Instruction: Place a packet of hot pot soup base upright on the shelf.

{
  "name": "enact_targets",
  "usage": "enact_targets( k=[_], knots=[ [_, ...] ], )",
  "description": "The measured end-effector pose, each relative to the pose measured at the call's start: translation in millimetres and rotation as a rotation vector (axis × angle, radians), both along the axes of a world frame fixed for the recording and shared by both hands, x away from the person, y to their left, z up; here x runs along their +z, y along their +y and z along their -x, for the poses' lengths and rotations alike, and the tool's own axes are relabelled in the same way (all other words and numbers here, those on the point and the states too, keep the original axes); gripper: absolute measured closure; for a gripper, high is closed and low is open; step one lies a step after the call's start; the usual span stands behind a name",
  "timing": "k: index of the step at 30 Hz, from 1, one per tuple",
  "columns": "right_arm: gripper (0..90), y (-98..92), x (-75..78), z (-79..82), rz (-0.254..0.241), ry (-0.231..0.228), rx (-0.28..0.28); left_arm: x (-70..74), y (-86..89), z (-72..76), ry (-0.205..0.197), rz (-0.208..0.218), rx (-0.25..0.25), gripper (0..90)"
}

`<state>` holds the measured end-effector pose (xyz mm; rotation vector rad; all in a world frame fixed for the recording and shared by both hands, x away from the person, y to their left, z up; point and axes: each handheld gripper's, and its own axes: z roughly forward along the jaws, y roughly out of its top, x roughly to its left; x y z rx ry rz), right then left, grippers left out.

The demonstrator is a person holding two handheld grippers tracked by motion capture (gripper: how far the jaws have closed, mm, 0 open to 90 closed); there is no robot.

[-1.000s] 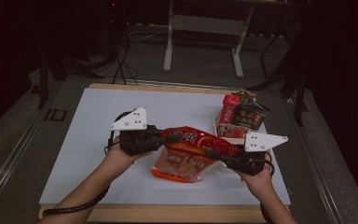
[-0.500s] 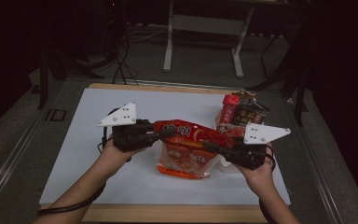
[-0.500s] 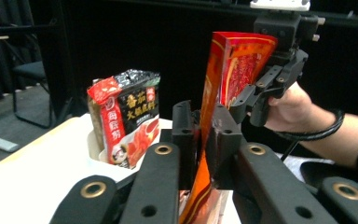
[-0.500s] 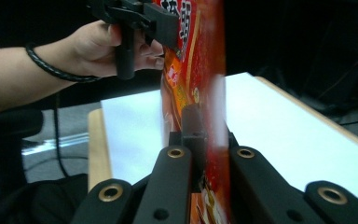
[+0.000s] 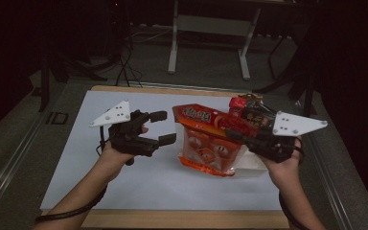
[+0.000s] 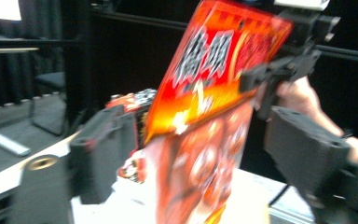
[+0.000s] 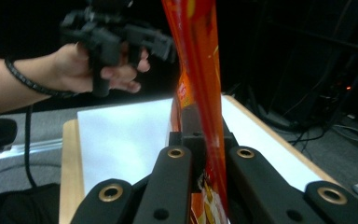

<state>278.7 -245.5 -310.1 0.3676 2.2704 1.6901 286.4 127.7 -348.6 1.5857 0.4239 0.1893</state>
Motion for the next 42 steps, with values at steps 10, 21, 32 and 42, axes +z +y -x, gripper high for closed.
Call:
enact_targets(
  k=[10,21,32,42],
  knots=[
    [90.0,-37.8,25.4,-9.7,-0.027,-0.022,-0.08,-24.6,10.5,3.3,0.044,-0.066,0.075,4.1],
    [90.0,-75.3,22.8,-22.7,-0.008,-0.006,-0.181,-56.3,25.1,8.7,0.121,-0.094,0.145,0.0],
    [90.0,-95.1,5.1,-34.4,-0.004,0.024,-0.237,-94.6,41.8,13.6,0.199,-0.127,0.17,0.0],
    [90.0,-96.0,-9.4,-47.0,0.01,0.043,-0.261,-129.3,54.4,24.4,0.241,-0.146,0.184,0.0]
  ],
)
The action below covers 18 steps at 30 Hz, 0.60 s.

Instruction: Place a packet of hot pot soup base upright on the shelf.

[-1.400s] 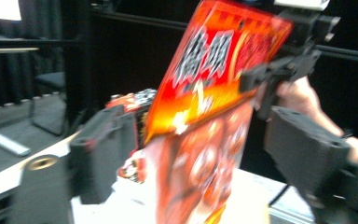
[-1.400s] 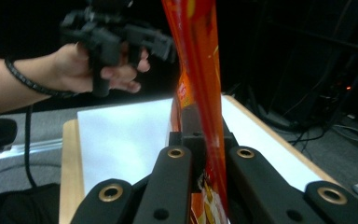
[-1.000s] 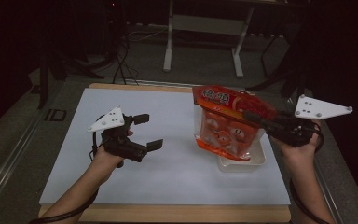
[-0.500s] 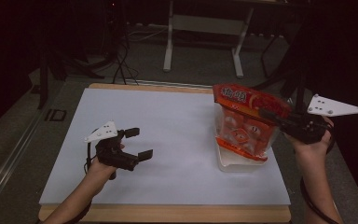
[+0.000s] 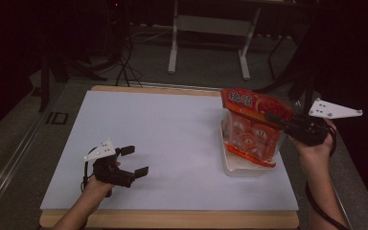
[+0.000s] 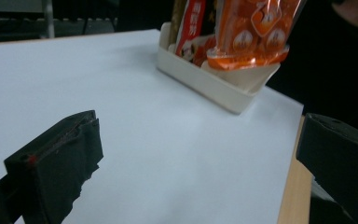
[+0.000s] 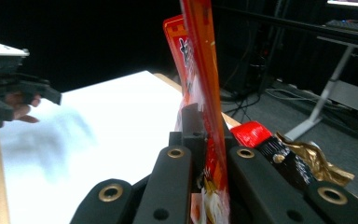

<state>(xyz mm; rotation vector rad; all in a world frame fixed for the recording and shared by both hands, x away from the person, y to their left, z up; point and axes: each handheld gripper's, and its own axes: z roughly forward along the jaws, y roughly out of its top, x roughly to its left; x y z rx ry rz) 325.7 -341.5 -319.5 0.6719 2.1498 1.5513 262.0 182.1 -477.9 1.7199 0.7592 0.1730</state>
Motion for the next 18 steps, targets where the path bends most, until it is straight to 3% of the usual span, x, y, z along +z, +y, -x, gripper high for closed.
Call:
enact_targets(
  k=[4,13,18],
  knots=[
    [90.0,-0.4,-7.5,-3.8,0.007,0.012,-0.016,-8.5,-0.3,4.9,-0.016,-0.032,-0.001,0.0],
    [90.0,-1.4,-18.4,-7.7,-0.035,0.027,-0.018,-22.0,-6.6,12.9,-0.077,-0.088,-0.002,0.0],
    [90.0,3.9,-21.5,-9.0,-0.039,0.039,-0.007,-26.4,-8.6,11.4,-0.065,-0.097,-0.004,0.1]
  ],
)
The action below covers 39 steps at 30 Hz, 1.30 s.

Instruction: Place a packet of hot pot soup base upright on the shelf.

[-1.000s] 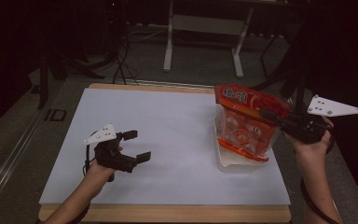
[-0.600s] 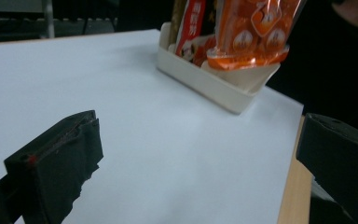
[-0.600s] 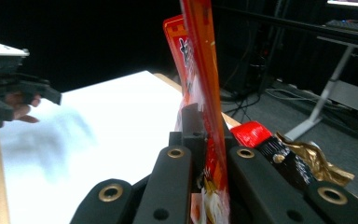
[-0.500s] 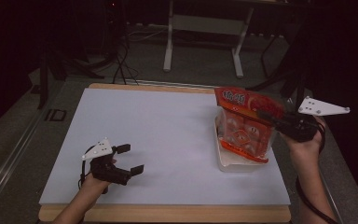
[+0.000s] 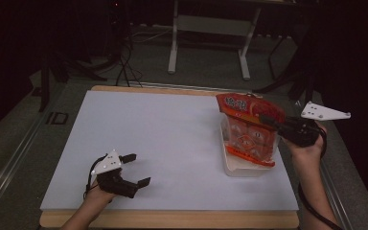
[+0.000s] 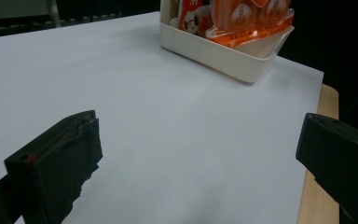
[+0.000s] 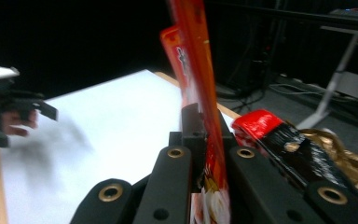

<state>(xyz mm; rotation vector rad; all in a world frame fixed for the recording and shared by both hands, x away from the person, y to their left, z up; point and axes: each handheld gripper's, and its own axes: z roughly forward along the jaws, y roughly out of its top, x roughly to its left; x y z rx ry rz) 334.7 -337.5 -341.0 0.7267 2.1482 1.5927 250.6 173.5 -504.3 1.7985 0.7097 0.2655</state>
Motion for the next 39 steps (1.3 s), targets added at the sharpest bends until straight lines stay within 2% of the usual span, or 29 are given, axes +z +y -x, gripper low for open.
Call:
enact_targets(
  k=[3,9,11,13,14,19,24,29,33,36,39],
  knots=[
    [90.0,0.7,-1.3,-0.5,-0.002,0.002,-0.005,-0.3,0.6,-0.4,0.002,0.014,0.001,0.0],
    [90.0,5.7,-0.1,-1.2,0.001,0.007,-0.008,-2.3,0.3,-2.1,0.015,0.005,0.0,0.0],
    [90.0,4.8,-2.9,-3.3,-0.047,0.03,0.016,-2.3,-0.1,-2.0,0.016,0.007,-0.002,0.0],
    [90.0,5.3,-4.4,-1.7,-0.014,0.008,-0.015,-2.5,0.2,-2.0,0.016,0.011,-0.004,0.1],
    [90.0,5.0,-6.1,-1.0,-0.002,0.004,-0.027,-2.9,-0.1,-1.9,0.018,0.011,-0.004,0.0],
    [90.0,-3.3,-24.3,-0.5,-0.028,0.048,-0.04,-4.0,0.7,-2.3,0.028,0.011,-0.002,0.0],
    [90.0,-14.4,-45.1,3.8,-0.084,0.088,-0.038,-4.8,1.0,-2.7,0.034,0.013,0.0,0.0],
    [89.4,-28.2,-52.5,10.9,-0.088,0.087,-0.068,-5.5,0.8,-3.2,0.038,0.017,0.0,0.1],
    [88.7,-34.2,-51.6,15.2,-0.077,0.079,-0.092,-5.6,0.8,-3.3,0.04,0.017,0.001,0.1],
    [88.6,-36.6,-54.5,16.6,-0.077,0.084,-0.091,-5.6,1.7,-3.1,0.041,0.025,0.003,0.1],
    [88.8,-37.1,-60.0,17.9,-0.098,0.093,-0.081,-6.7,2.8,-3.4,0.046,0.025,0.004,0.1]
  ],
)
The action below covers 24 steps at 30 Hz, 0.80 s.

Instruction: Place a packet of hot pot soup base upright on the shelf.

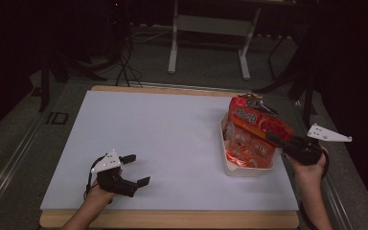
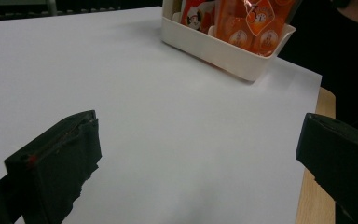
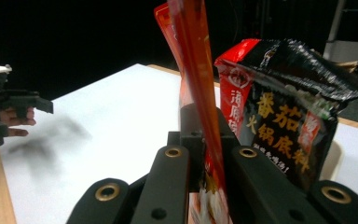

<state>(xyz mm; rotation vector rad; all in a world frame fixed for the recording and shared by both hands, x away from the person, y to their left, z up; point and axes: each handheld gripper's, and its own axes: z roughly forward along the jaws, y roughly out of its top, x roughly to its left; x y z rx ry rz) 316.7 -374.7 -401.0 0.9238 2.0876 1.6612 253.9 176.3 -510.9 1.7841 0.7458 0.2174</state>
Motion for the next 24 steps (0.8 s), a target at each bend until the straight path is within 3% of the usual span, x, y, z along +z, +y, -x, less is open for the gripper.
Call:
enact_targets(
  k=[5,6,11,13,19,24],
  knots=[
    [89.0,3.9,-12.4,0.5,0.013,0.03,0.015,-0.8,-1.1,0.6,0.004,-0.003,-0.004,0.0],
    [89.0,2.9,-15.6,0.2,-0.021,0.037,0.028,-0.8,-1.3,0.6,0.004,-0.002,-0.004,0.1],
    [84.6,4.0,-13.6,0.2,-0.013,0.036,0.01,-0.9,-1.5,-0.1,0.007,-0.001,-0.007,0.1],
    [79.8,4.6,-11.2,0.2,-0.033,0.033,0.018,-0.8,-1.8,-0.3,0.006,-0.002,-0.007,0.1],
    [66.4,9.3,5.8,2.1,-0.048,0.008,0.009,-1.4,-2.4,-0.2,0.008,-0.005,-0.008,0.1],
    [52.7,18.3,31.3,7.0,-0.064,-0.033,-0.009,-1.8,-2.2,-0.5,0.011,-0.003,-0.007,0.1]
  ],
)
